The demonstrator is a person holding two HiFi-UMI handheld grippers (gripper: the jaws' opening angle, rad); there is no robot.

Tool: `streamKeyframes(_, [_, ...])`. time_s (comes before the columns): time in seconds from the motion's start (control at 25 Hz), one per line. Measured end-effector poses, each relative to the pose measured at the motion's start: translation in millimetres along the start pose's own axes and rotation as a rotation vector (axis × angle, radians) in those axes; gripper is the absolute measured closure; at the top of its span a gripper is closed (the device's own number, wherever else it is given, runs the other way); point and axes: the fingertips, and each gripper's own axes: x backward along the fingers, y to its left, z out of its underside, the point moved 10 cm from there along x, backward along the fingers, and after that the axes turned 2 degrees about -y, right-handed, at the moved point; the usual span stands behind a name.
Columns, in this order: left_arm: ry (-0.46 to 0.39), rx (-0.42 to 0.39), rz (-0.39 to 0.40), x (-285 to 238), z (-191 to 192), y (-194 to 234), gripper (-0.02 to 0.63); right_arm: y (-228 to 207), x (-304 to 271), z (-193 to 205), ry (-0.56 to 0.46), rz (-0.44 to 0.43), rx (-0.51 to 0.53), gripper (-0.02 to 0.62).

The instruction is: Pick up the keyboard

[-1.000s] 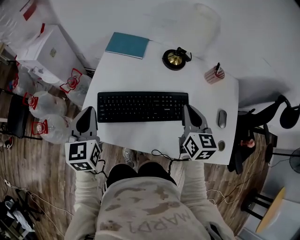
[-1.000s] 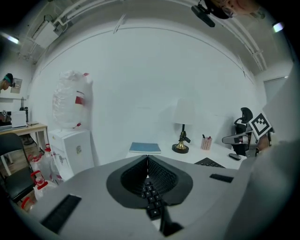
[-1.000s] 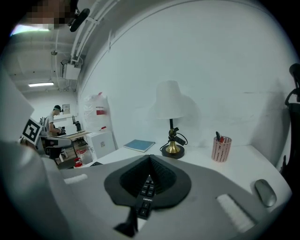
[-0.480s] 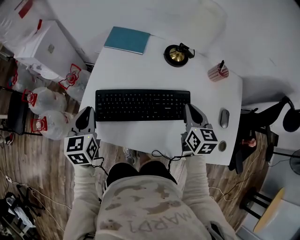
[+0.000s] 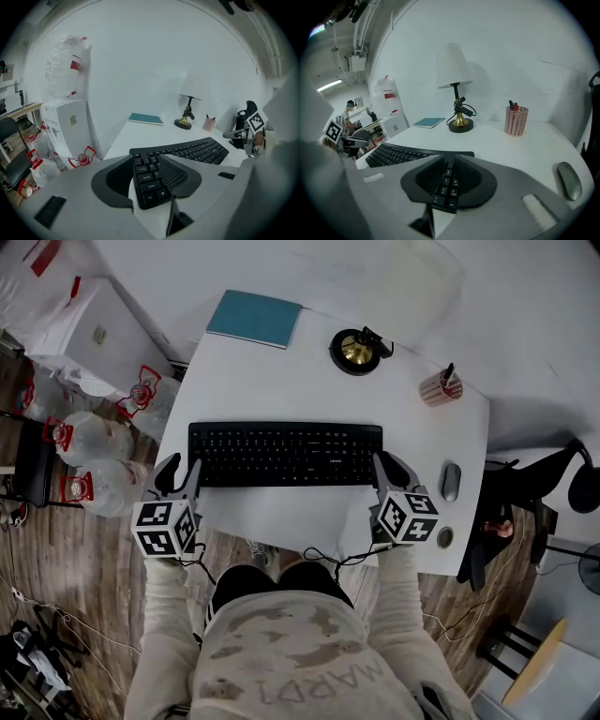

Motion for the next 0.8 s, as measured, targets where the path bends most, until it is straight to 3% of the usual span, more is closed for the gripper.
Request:
streamKeyframes(0.64, [0.136,0.040,0.002,-35,18,12,0.339,-24,-31,20,0.133,-0.036,-0.072,0.317])
streamKeyframes(0.8, [0.161,0.050,0.019,-43,20,11,0.324,-28,-36,23,0.152,-0.042,-0.086,0.303])
